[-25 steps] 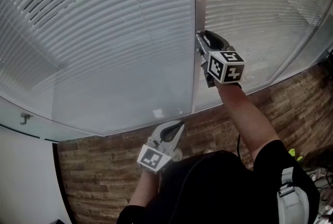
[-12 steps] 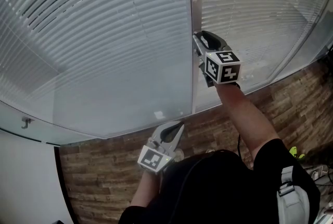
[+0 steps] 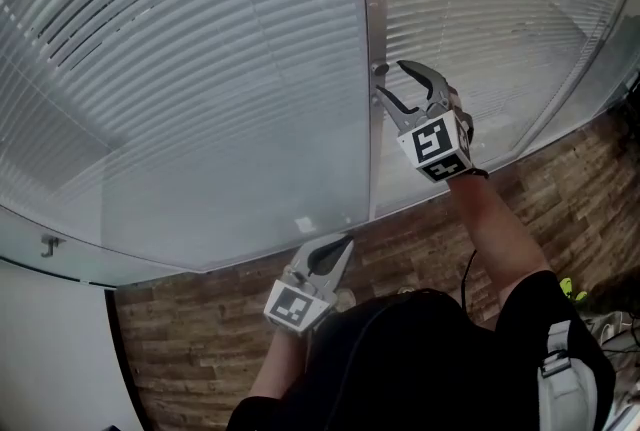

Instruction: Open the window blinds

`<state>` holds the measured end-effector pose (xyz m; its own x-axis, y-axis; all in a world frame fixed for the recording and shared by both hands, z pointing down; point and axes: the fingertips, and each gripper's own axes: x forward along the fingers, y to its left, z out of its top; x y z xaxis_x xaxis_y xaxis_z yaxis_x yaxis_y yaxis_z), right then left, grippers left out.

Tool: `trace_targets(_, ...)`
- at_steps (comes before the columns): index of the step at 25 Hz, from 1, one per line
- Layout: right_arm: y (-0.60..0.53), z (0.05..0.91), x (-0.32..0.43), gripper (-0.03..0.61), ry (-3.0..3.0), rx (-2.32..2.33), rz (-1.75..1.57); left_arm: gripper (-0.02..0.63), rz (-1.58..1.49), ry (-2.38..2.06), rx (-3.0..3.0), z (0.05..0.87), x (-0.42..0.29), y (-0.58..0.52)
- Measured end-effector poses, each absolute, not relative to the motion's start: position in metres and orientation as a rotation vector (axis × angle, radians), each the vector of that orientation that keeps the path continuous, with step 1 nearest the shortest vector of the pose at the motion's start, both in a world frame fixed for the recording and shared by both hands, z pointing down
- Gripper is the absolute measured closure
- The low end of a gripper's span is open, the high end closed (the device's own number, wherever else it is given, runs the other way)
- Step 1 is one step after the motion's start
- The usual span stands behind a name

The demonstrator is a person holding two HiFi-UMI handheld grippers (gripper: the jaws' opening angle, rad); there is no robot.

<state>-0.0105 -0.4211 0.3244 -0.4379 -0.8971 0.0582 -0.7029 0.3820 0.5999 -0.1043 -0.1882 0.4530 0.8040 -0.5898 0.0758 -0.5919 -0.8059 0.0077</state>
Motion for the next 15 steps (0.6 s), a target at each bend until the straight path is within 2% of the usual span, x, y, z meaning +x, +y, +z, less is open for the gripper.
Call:
trace_targets(5,-0.425,0.33,-0.016,0.357,-1.789,1.138,-1.134,0.609,0.109,-0.918,2.976,0.453,-0.105,-0.195)
trace_targets(15,-0.435,0.339,-0.021,0.364,-1.636,1.024,-1.206,0.609,0.112,-0.842,3.0,0.453,-0.118,-0.212)
